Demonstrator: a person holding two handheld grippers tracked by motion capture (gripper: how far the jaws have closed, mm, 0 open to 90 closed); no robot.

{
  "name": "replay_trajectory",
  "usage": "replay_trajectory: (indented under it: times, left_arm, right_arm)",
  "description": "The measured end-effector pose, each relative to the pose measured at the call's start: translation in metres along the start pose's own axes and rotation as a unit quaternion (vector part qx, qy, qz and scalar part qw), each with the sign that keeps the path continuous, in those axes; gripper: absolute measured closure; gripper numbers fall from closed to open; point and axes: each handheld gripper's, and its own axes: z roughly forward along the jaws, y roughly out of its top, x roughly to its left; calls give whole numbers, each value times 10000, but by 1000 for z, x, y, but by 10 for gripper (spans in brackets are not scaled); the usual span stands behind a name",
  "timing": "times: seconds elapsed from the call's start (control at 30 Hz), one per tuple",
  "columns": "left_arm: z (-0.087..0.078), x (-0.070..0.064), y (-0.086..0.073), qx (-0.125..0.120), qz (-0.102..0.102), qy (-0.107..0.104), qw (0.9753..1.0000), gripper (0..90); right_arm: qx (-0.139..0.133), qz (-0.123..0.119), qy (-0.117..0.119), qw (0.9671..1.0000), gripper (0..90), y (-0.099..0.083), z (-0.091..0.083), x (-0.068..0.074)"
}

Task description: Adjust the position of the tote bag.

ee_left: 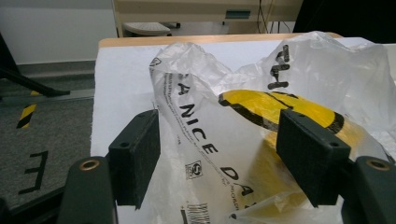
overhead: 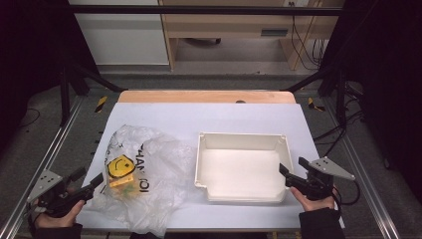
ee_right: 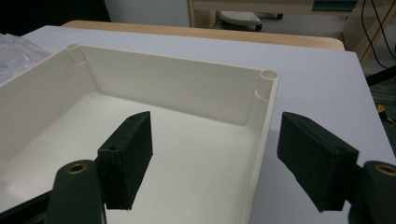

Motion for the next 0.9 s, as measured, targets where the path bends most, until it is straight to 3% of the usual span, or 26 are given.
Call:
replay_trajectory:
  times: [0.37,0.9]
  left_arm:
    - [2,-5,0,23,37,-58,10000,279]
    - [4,-5,-1,28,-21,-114,9999,258]
  right_arm:
    - [-21,-119,79,9999,306,5,3,15]
    - [9,-305,599,9977,313,24,17,64]
